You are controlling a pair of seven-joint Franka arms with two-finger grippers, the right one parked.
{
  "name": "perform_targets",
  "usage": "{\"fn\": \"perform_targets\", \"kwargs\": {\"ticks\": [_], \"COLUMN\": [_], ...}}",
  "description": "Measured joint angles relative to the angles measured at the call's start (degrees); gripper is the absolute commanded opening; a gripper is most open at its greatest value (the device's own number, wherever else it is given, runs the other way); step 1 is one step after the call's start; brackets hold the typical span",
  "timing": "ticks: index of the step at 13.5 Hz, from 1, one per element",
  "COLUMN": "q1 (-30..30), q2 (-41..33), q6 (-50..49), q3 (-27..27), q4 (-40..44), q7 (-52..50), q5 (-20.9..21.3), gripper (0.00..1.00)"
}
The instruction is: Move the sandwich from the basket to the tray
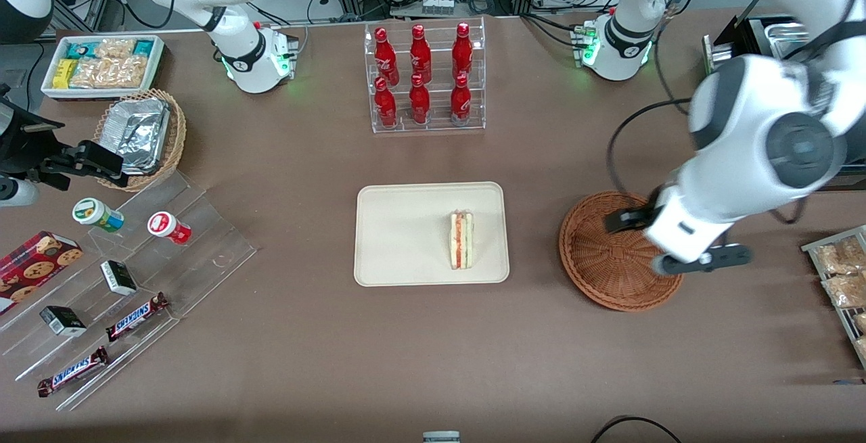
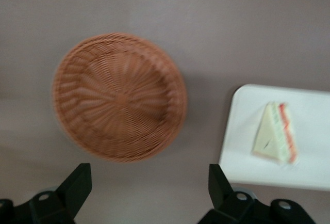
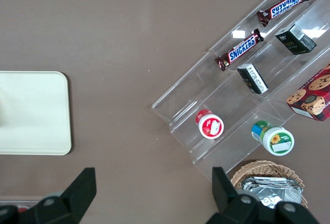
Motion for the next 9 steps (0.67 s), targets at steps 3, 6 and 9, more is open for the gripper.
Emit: {"fn": "perform_targets", "kwargs": {"ticks": [3, 6, 9], "q1": [4.75, 6.11, 6.59], "q2": [-3.73, -7.66, -12.81], "q6": [-5.13, -8.81, -9.45], "q3": [-0.13, -0.24, -0.34], "q4": [-0.06, -1.54, -6.27], "q7": [4.83, 6.74, 8.34], "q5": [0.00, -0.01, 0.00], "gripper": [1.00, 1.00, 1.00]}}
